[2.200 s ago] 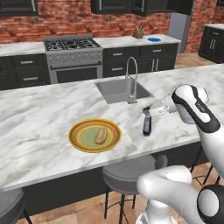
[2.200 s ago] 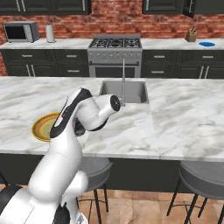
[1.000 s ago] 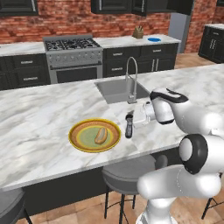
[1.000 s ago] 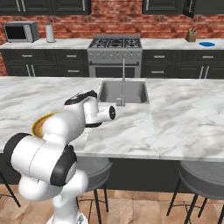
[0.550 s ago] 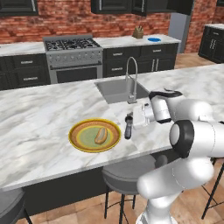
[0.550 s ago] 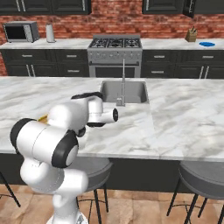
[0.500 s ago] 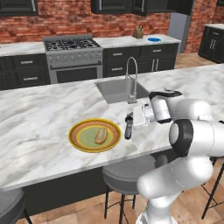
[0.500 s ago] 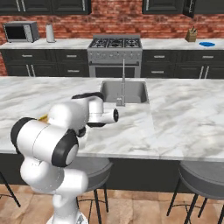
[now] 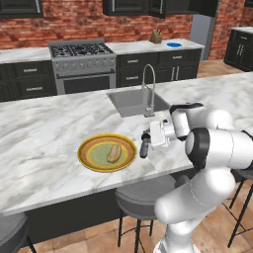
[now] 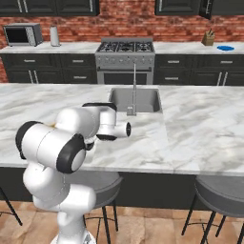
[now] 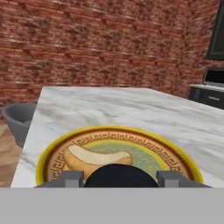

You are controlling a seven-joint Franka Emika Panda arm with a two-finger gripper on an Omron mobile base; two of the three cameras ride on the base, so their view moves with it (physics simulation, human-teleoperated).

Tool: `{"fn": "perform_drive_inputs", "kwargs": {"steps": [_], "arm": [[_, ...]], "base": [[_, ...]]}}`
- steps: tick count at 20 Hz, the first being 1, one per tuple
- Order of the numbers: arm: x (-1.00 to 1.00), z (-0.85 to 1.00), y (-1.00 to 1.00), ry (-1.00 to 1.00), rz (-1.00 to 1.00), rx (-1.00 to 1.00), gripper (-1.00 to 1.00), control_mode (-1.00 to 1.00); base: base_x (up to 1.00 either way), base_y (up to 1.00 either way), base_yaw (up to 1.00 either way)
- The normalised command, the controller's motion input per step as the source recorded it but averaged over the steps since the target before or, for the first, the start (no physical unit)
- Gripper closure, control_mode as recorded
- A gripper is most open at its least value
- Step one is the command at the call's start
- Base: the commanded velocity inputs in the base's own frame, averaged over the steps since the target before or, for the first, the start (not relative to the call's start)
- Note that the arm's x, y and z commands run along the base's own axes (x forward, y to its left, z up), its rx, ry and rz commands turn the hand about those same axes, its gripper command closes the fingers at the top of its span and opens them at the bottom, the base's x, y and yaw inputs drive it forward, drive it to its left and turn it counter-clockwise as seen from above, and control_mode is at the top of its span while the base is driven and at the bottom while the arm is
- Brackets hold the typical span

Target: Move the hot dog bun to the plate on the dining table and place the condiment next to that plate. Then navigate to the fridge and take the sausage and place it on the plate as well.

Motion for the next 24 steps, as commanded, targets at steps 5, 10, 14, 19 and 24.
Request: {"fn": "perform_drive_inputs", "kwargs": {"steps": [5, 10, 14, 19, 24], "arm": [[0.11, -0.23, 0.00, -0.02, 0.01, 0.01, 1.00, -1.00], [0.26, -0.28, 0.00, 0.00, 0.00, 0.00, 1.00, -1.00], [0.24, -0.32, 0.00, 0.00, 0.00, 0.00, 1.00, -1.00], [-0.18, -0.16, 0.00, -0.01, 0.00, 0.00, -1.00, -1.00], [-0.15, 0.00, 0.00, -0.01, 0.00, 0.00, -1.00, -1.00]], "base": [[0.00, 0.00, 0.00], [0.00, 0.00, 0.00], [0.00, 0.00, 0.00], [0.00, 0.00, 0.00], [0.00, 0.00, 0.00]]}}
